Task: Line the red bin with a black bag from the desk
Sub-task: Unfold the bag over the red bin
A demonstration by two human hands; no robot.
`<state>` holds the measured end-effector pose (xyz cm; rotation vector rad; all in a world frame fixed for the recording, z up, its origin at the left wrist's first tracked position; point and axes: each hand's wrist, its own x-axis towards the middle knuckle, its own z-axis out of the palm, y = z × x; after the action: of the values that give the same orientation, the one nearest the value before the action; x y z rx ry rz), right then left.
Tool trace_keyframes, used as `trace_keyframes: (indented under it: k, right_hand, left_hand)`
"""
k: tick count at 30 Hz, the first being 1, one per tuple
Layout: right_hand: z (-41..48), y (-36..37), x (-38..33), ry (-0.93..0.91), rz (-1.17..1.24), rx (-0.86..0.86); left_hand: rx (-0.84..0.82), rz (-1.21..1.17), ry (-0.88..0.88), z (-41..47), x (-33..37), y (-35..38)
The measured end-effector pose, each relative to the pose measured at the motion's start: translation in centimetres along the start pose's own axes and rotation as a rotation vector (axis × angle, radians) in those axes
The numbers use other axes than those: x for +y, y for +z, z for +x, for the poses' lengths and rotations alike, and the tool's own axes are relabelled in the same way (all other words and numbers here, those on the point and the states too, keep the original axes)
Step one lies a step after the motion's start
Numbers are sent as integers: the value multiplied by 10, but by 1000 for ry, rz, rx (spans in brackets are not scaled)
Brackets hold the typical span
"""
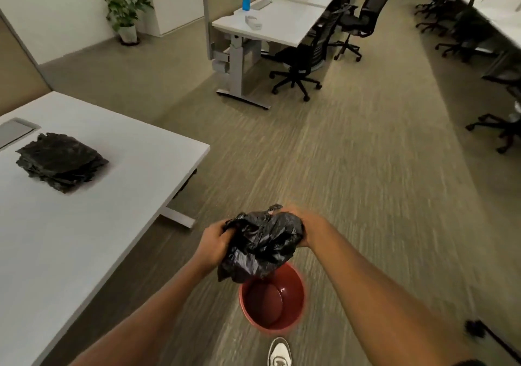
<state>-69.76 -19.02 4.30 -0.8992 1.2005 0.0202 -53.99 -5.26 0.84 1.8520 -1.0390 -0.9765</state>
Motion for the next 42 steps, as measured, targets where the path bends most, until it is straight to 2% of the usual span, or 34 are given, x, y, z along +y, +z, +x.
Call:
trace_keyframes:
  k: [3,10,15,18,23,25,27,32,34,38,42]
  right_hand:
    - [37,-47,29,75,113,-13]
    - [134,-144,101,204,254,80]
    - [205,-181,175,260,568,98]
    - [238,-190,208,225,638,38]
    - [265,-184,239,84,601,126]
    - [270,-182,249,14,539,202]
    - [269,-176,251,-101,387,285]
    - [260,-159,246,-290,-405,408]
    - [256,-147,235,-249,-677,395]
    - [263,-133,218,-176,-785,392]
    - [276,-138,219,-180,-710,546]
  left_hand:
    - [-48,-21,-80,17,-18,53]
    - [13,138,-192,68,-88,173]
    - [58,187,-289,96,-134,230]
    - [43,228,-318,114,-159,251]
    - [8,312,-385,132,-192,272]
    - [35,301,-370,136,-191,276]
    - [-8,330,-357,139,-192,278]
    - [-120,375,-276,143,-207,280]
    - [-156,378,-200,145,-211,279]
    - [-249,458,-22,150,-220,275]
    - [-316,530,62,149,-232,264]
